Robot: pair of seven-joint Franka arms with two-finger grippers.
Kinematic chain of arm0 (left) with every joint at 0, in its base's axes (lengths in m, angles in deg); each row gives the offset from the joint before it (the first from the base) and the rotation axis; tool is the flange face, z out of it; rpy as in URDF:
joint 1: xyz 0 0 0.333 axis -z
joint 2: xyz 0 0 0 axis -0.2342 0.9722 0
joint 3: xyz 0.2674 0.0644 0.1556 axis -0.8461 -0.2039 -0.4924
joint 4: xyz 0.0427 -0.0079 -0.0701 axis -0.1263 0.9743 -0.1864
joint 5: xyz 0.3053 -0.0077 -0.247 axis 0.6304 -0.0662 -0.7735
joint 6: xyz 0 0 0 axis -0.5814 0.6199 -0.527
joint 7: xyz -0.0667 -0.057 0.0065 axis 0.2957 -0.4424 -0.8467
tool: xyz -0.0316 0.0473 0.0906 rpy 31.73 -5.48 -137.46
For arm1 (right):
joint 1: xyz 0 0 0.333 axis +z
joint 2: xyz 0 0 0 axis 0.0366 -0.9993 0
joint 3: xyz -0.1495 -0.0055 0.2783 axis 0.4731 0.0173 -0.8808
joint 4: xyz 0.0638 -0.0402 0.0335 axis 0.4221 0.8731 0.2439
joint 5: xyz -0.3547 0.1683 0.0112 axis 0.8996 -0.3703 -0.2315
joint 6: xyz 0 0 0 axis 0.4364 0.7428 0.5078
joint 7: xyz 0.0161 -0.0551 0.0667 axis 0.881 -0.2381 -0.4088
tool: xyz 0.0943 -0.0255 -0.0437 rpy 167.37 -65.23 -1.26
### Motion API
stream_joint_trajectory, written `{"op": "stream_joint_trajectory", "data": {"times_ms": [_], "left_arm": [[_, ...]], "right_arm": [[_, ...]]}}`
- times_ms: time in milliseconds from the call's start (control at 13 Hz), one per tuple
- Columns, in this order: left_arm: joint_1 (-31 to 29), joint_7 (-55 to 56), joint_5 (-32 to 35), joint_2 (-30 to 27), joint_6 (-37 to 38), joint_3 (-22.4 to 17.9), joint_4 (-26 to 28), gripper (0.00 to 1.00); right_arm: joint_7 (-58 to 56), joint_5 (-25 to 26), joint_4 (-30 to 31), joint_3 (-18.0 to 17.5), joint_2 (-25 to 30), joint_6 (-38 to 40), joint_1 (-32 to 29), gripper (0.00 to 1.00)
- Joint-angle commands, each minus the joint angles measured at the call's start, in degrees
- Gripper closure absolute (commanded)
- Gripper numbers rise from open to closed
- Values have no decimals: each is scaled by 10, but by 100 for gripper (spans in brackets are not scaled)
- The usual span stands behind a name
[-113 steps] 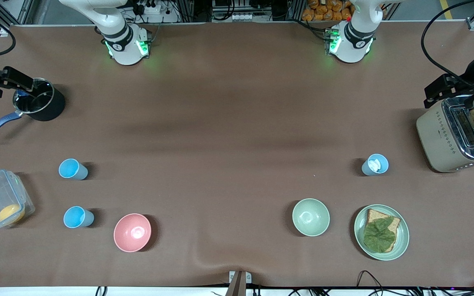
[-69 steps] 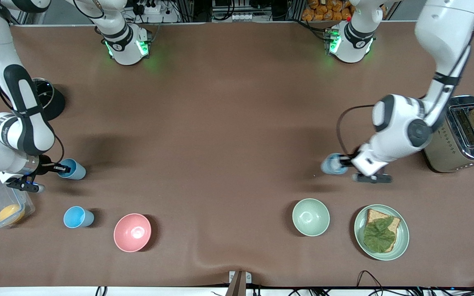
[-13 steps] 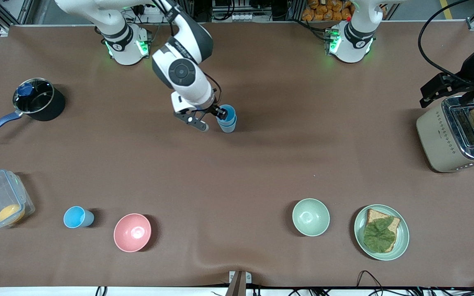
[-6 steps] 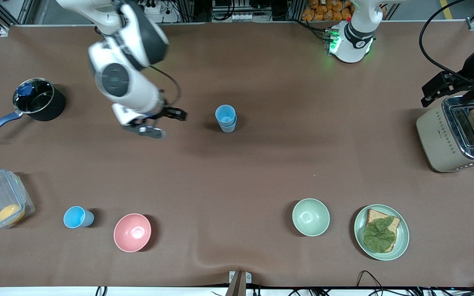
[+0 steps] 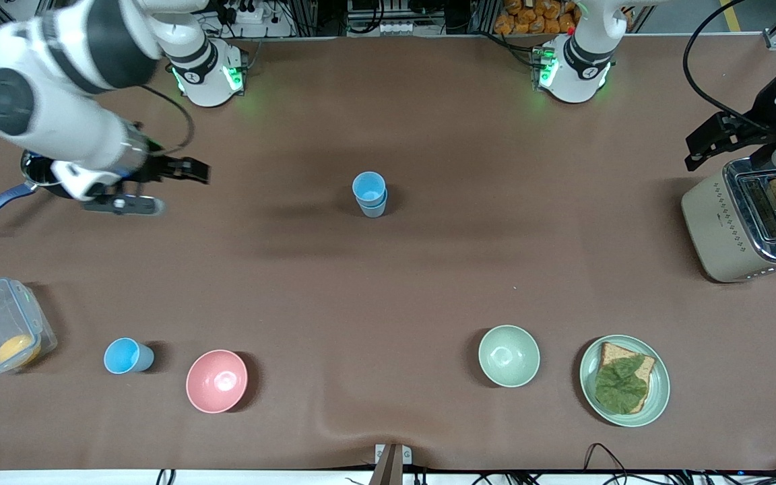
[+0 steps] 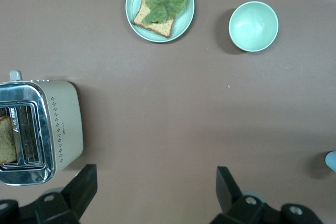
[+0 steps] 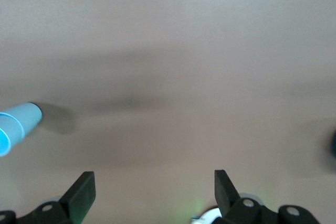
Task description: Stack blue cups with both arms
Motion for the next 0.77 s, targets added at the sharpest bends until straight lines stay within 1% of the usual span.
{"op": "stream_joint_trajectory", "data": {"times_ms": [0,154,385,692], "left_arm": [[4,-4,2,7,17,0,-25,0],[0,-4,2,7,17,-1,-26,0],[-5,-4,2,6,21,-6,-26,0],[-4,-4,2,6,24,-7,-27,0]], "right_arm": [[-99,2,-48,52,13,58,-2,0],[-143,3,-91,81,17,83,-2,0],[-186,13,-150,111,16,103,-4,0],[-176,13,-226,114,-1,158,-13,0]]}}
